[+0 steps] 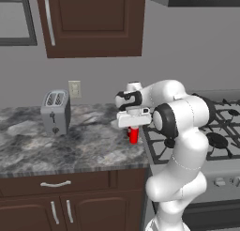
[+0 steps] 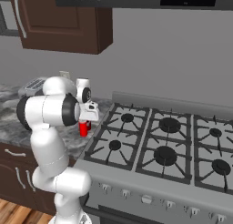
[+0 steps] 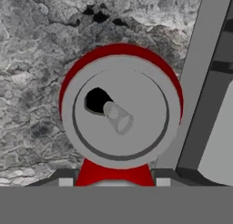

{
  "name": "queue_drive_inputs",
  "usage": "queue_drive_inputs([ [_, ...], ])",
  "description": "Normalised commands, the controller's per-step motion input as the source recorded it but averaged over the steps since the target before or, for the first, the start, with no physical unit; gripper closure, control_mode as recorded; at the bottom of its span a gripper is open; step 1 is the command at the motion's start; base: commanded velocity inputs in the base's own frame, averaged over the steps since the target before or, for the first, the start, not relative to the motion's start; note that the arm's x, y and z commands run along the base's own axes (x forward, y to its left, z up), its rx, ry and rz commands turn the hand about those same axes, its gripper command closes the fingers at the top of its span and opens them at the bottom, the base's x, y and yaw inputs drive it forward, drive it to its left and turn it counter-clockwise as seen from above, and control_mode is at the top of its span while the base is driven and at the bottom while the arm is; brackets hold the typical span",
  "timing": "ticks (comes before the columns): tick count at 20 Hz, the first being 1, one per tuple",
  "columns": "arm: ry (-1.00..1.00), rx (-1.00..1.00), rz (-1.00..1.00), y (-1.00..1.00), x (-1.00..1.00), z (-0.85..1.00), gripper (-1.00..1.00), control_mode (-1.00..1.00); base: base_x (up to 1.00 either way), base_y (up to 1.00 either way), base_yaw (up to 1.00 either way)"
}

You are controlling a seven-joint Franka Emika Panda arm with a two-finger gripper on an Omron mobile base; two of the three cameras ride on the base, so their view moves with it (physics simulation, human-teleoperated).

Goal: Four empty soda cans are scattered around the kitchen. Gather all the cans and cluster them next to the stove for recycling.

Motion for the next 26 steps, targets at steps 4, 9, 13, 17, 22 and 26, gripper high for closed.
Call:
queue_drive_inputs([
  [4, 0.0, 0.0, 0.0, 0.0, 0.0, 0.0, -1.0, -1.0, 0.0, 0.0, 0.0],
  [9, 0.0, 0.0, 0.0, -0.01, 0.0, -0.01, -1.0, -1.0, 0.0, 0.0, 0.0],
  [13, 0.0, 0.0, 0.0, -0.01, 0.0, -0.02, -1.0, -1.0, 0.0, 0.0, 0.0],
  [17, 0.01, 0.0, 0.0, 0.0, 0.0, 0.0, -1.0, -1.0, 0.0, 0.0, 0.0],
  [22, 0.02, 0.0, 0.0, 0.0, 0.0, 0.23, -1.0, -1.0, 0.0, 0.0, 0.0],
  [26, 0.0, 0.0, 0.0, 0.0, -0.08, 0.67, -1.0, -1.0, 0.0, 0.0, 0.0],
])
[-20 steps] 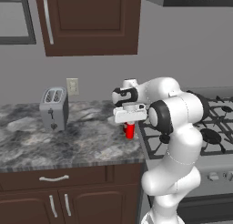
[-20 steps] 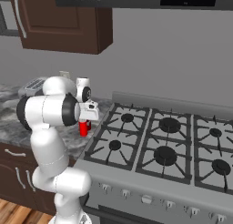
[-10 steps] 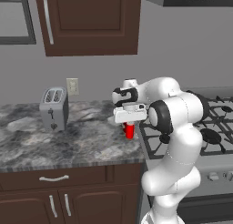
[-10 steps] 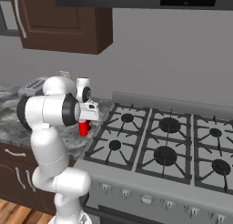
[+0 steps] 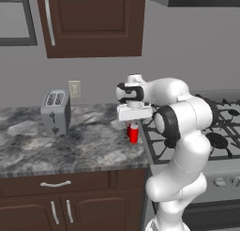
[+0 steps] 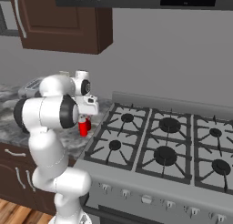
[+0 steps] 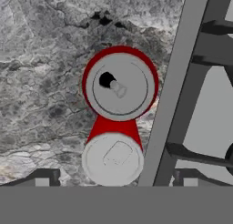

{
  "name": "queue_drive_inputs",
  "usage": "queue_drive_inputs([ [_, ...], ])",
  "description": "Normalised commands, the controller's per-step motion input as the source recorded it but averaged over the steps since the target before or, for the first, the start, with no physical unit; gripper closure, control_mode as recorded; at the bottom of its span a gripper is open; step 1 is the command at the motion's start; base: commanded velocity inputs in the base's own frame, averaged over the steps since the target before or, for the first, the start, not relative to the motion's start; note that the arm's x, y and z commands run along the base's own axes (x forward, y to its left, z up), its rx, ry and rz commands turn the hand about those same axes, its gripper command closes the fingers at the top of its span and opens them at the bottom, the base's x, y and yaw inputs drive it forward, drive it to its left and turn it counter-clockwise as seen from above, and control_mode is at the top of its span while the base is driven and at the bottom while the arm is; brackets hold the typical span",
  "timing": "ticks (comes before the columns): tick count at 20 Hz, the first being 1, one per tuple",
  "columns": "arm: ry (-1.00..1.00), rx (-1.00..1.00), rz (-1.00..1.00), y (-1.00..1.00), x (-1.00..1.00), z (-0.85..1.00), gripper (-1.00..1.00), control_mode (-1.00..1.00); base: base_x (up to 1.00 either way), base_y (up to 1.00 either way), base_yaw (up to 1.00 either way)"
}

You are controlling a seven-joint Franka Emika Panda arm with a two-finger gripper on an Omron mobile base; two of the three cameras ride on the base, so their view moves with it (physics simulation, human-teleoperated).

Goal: Four empty soda cans are scattered around the kitchen. Gather all the cans and cluster them next to the stove for recycling.

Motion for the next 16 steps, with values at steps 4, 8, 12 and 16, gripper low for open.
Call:
queue_drive_inputs([
  [4, 0.0, 0.0, 0.0, 0.0, -0.67, 0.43, -1.0, -1.0, 0.0, 0.0, 0.0],
  [8, -0.02, 0.01, 0.0, 0.01, -1.0, 0.03, -1.0, -1.0, 0.0, 0.0, 0.0],
  [12, -0.07, 0.0, 0.0, 0.01, -1.0, 0.04, -1.0, -1.0, 0.0, 0.0, 0.0],
  [16, 0.0, 0.0, 0.0, 0.02, -0.21, 0.0, -1.0, -1.0, 0.0, 0.0, 0.0],
])
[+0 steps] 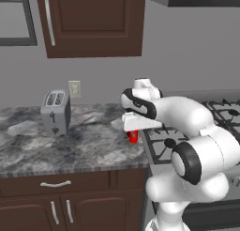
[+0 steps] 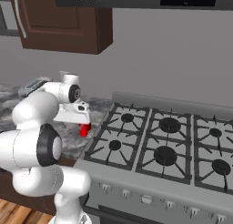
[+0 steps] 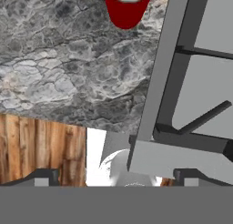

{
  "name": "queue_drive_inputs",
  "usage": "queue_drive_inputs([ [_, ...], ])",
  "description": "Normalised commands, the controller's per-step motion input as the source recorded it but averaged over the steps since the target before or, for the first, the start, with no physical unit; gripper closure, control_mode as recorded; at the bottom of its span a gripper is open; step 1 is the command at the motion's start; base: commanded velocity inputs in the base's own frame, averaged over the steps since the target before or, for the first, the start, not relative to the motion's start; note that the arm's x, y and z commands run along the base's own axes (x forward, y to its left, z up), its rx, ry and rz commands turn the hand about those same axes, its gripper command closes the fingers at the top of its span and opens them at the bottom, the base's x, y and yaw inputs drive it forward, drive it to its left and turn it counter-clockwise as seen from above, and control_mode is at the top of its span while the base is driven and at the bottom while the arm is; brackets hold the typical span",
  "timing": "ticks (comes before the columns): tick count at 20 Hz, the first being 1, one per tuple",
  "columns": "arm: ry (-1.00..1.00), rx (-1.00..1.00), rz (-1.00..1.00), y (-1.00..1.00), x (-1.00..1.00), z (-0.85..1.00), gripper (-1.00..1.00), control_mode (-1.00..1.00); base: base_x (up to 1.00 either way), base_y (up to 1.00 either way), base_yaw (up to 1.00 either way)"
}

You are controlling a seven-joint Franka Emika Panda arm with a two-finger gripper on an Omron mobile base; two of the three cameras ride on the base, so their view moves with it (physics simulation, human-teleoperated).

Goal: Four empty soda cans are scattered around the kitchen. Gather all the cans and cluster them next to the stove for recycling.

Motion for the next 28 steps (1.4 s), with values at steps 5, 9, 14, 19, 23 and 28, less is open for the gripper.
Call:
queue_drive_inputs([
  [5, 0.0, 0.0, 0.0, 0.0, 0.0, 0.0, -1.0, -1.0, 0.0, 0.0, 0.0],
  [9, 0.0, 0.0, 0.0, 0.0, 0.0, 0.0, -1.0, 1.0, -0.27, 0.53, 0.11],
  [14, 0.0, 0.0, 0.0, 0.0, 0.0, 0.0, -1.0, 1.0, -0.32, 1.0, 0.26],
  [19, 0.0, 0.0, 0.0, 0.0, 0.0, 0.0, -1.0, 1.0, 0.0, 1.0, 0.18],
  [23, 0.0, 0.0, 0.0, 0.0, 0.0, 0.0, -1.0, 1.0, 0.05, 1.0, 0.15],
  [28, 0.0, 0.0, 0.0, 0.0, 0.0, 0.0, -1.0, 1.0, 0.08, 1.0, 0.08],
])
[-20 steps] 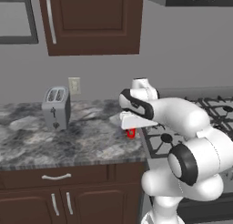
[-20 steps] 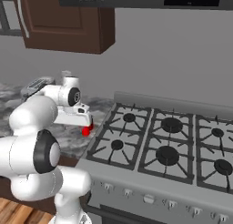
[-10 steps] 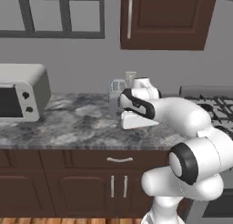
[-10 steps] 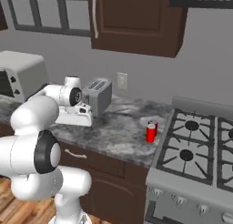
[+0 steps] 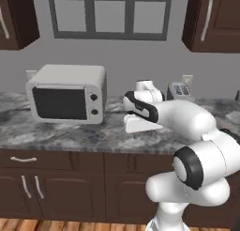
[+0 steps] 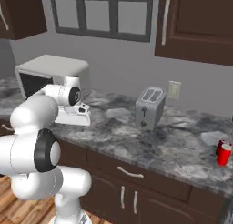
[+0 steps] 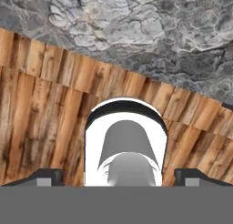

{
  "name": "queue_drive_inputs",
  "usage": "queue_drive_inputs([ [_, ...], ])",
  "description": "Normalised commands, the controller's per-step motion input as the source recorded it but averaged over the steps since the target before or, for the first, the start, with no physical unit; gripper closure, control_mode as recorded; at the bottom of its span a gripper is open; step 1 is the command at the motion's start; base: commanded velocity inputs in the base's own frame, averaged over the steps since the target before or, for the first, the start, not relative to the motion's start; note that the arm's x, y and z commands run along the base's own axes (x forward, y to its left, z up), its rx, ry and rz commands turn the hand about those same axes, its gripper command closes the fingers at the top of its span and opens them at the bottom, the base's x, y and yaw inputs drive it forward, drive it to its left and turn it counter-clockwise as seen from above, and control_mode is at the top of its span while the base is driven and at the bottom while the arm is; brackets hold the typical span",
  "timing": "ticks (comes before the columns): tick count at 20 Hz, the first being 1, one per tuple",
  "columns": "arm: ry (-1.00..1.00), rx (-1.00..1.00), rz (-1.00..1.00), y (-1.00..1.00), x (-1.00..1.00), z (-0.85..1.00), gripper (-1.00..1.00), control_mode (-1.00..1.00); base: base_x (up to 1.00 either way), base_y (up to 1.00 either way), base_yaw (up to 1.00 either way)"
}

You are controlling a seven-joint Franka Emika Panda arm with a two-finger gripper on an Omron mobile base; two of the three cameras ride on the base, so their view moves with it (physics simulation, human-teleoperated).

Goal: Four empty soda cans are scattered around the kitchen. Gather all the cans and cluster them next to the stove for recycling.

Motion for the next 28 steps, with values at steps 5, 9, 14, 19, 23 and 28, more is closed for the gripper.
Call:
queue_drive_inputs([
  [5, 0.0, 0.0, 0.0, 0.0, 0.0, 0.0, -1.0, 1.0, 0.13, 1.0, 0.21],
  [9, 0.0, 0.0, 0.0, 0.0, 0.0, 0.0, -1.0, 1.0, 0.22, 1.0, 0.24],
  [14, 0.0, 0.0, 0.0, 0.0, 0.0, 0.0, -1.0, 1.0, 0.56, 1.0, 0.22],
  [19, 0.0, 0.0, 0.0, 0.0, 0.0, 0.0, -1.0, 1.0, 0.79, 1.0, 0.16],
  [23, 0.0, 0.0, 0.0, 0.0, 0.0, 0.0, -1.0, 1.0, 0.92, 1.0, 0.0],
  [28, 0.0, 0.0, 0.0, 0.0, 0.0, 0.0, -1.0, 1.0, 0.37, 0.23, -0.02],
])
